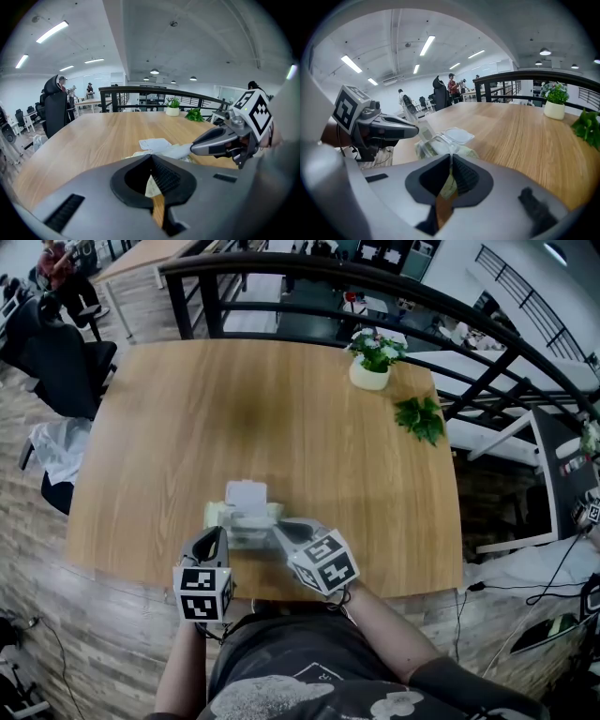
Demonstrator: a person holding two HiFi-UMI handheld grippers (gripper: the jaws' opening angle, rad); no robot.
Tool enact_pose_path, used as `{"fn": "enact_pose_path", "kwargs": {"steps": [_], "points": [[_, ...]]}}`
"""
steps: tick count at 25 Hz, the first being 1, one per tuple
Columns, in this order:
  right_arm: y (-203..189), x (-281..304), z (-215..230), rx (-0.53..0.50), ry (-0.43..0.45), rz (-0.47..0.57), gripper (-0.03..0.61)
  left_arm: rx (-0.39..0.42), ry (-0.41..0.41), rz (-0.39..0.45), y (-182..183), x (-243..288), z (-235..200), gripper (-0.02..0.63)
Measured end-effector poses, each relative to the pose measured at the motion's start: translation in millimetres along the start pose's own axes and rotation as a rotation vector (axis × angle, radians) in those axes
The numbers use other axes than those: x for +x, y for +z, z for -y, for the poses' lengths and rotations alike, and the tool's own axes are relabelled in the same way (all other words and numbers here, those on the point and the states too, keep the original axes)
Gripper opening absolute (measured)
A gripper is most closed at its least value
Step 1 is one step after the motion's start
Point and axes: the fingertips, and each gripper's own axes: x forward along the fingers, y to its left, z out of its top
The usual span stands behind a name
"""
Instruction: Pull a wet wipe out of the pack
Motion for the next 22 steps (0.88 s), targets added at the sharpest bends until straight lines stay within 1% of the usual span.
{"fn": "enact_pose_path", "kwargs": {"steps": [6,14,19,22], "points": [[0.2,-2.2,1.8,0.026,0.002,0.007,0.035,-0.005,-0.002,0.001,-0.1,0.0,0.0,0.014],[-0.3,-7.7,5.4,0.011,-0.009,0.005,0.035,-0.009,0.003,0.001,1.8,-0.8,0.3,0.014],[1.9,-8.0,6.0,0.024,-0.014,0.017,0.035,0.037,0.013,0.001,2.0,0.3,2.2,0.014],[3.4,-8.7,6.5,0.023,-0.015,0.022,0.035,0.007,0.009,0.007,1.5,1.9,0.6,0.014]]}}
